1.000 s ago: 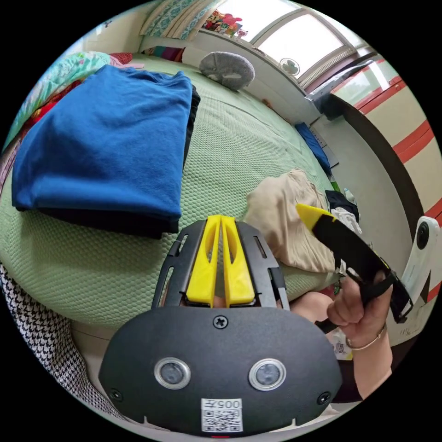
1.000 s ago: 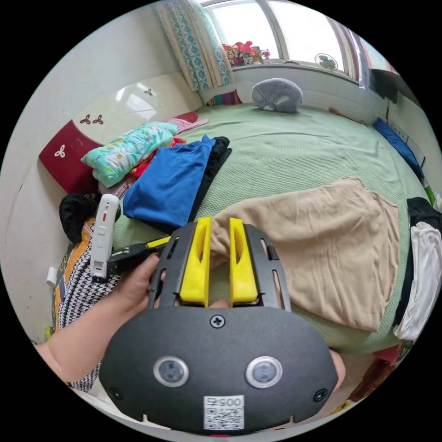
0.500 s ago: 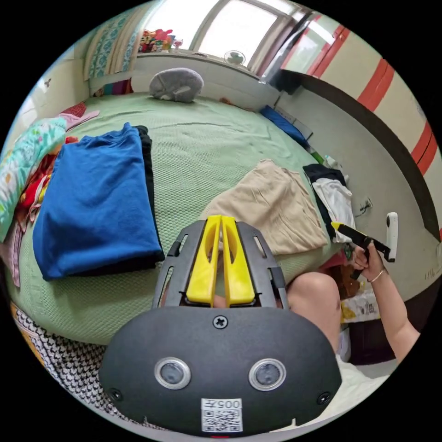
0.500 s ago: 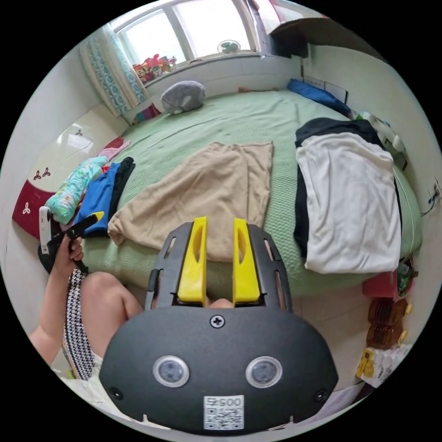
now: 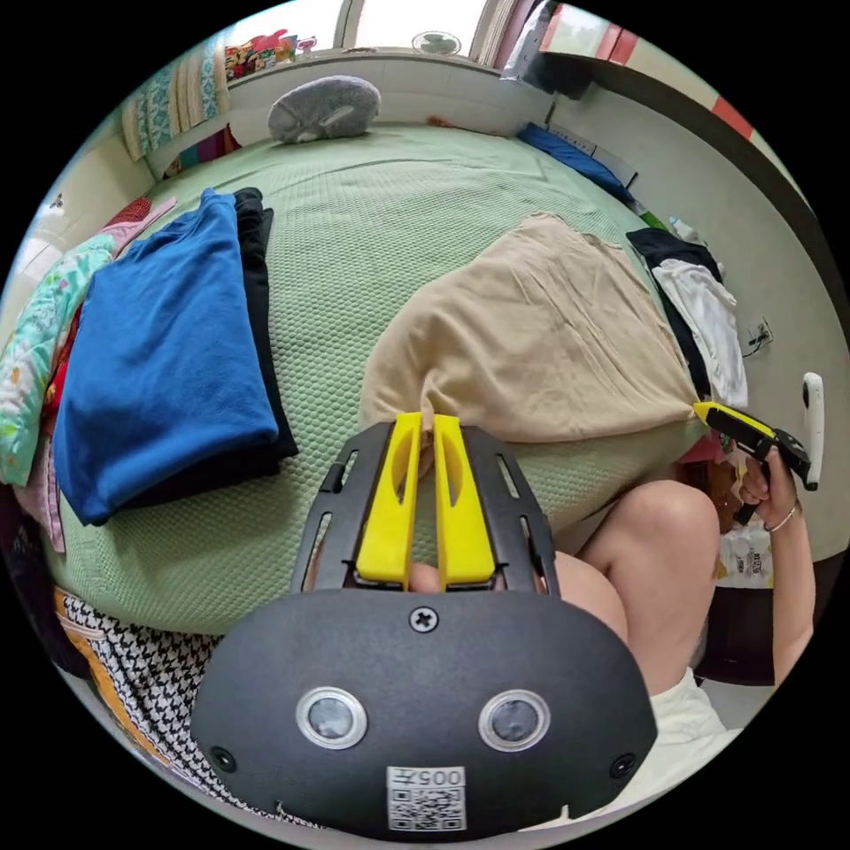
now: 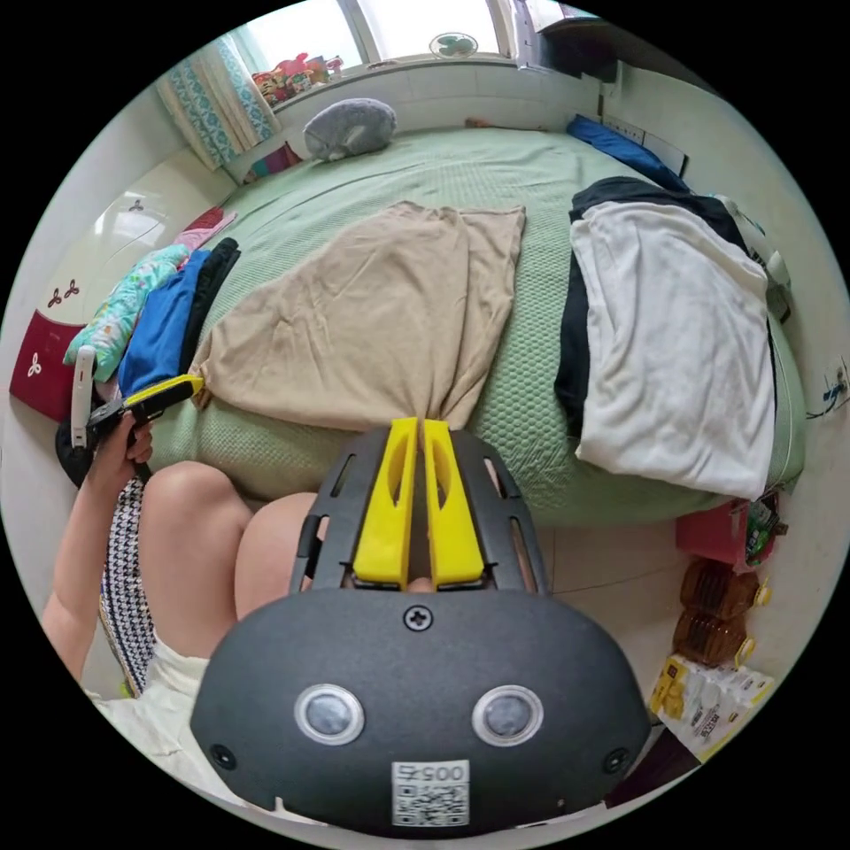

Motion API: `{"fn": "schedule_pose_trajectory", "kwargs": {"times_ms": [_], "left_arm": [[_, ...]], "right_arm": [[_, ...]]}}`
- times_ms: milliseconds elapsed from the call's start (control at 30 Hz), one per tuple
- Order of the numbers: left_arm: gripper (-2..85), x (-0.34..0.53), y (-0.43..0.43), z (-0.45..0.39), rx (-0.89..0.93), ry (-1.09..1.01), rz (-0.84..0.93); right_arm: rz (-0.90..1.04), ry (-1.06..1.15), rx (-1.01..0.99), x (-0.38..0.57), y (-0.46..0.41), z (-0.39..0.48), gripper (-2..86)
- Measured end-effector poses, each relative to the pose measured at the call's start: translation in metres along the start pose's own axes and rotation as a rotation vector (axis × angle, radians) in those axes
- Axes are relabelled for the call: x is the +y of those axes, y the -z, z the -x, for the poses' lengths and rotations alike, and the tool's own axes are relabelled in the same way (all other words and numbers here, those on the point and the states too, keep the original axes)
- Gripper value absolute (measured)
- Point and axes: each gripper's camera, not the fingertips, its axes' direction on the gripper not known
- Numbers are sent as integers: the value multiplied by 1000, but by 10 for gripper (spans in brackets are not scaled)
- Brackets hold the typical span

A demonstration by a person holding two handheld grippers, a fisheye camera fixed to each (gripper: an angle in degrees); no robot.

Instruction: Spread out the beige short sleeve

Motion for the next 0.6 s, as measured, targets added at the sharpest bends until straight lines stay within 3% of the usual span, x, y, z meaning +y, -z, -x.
{"fn": "schedule_pose_trajectory", "kwargs": {"times_ms": [233, 400, 600], "left_arm": [[34, 24, 30, -26, 87, -127, -8], [21, 34, 51, -23, 212, -101, -23], [43, 7, 74, 0, 187, -63, -137]], "right_arm": [[40, 24, -19, 19, 32, -19, -16], [111, -13, -47, 20, 31, -35, -11], [-36, 48, -51, -21, 66, -36, 74]]}}
